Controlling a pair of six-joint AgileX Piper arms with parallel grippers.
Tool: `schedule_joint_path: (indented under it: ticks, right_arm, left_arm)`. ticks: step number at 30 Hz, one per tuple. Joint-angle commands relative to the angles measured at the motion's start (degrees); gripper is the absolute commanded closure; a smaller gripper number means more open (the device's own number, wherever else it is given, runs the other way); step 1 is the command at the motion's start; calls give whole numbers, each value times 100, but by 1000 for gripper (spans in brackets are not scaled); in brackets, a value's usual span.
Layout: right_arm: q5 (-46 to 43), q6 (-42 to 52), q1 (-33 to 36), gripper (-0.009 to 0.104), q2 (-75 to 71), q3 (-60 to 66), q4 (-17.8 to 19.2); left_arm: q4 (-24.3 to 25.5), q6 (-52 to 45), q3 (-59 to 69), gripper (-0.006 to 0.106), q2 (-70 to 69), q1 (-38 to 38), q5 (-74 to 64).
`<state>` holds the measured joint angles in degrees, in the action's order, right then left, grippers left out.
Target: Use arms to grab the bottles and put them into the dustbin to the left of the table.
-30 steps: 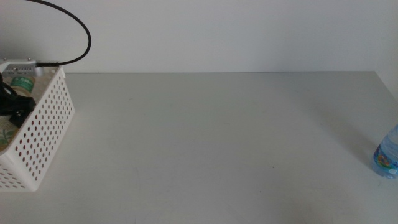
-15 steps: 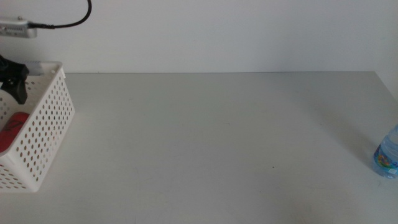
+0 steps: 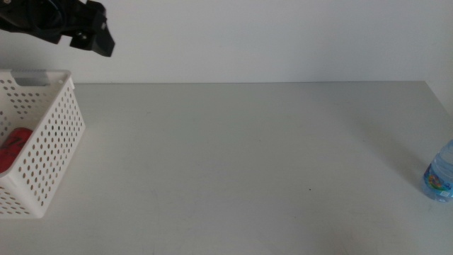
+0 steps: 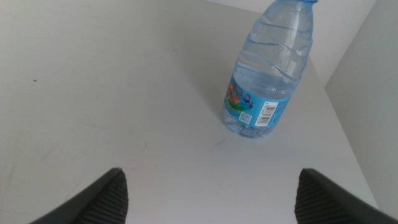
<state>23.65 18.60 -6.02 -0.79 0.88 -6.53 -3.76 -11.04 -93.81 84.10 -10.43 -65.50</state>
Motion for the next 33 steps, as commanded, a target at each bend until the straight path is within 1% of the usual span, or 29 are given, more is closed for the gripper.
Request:
schedule_joint_path:
  ticks: [1,7,9,13,18,21,24,33]
  right_arm:
    - [-284,49,-30,10,-124,-18,28]
    - [-284,49,-30,10,-124,-18,28]
    - [-284,49,-30,10,-124,-18,28]
    - [-284,49,-30,10,-124,-18,28]
    - [-284,49,-30,10,-124,-18,28]
    - [-284,49,-30,10,-124,-18,28]
    - [-284,49,-30,10,-124,-18,28]
    - [-284,49,-30,10,-124,-18,28]
  left_arm:
    - [-160,7,49,12,-504,-413,507]
    - [-20,-83,1515,11,-1664,-1601,1959]
    - [-91,-77,1851,11,-2034,-1822,2006]
    - [-388,-83,2331,11,-2710,-2166,1794]
    - [-471,-83,2752,11,-3197,-2267,1649]
    - [-539,-83,2800,11,-3306,-2267,1655]
    - [-503,-83,2800,12,-3331,-2267,1687]
    - [246,-83,2800,12,-3321,-2267,1673]
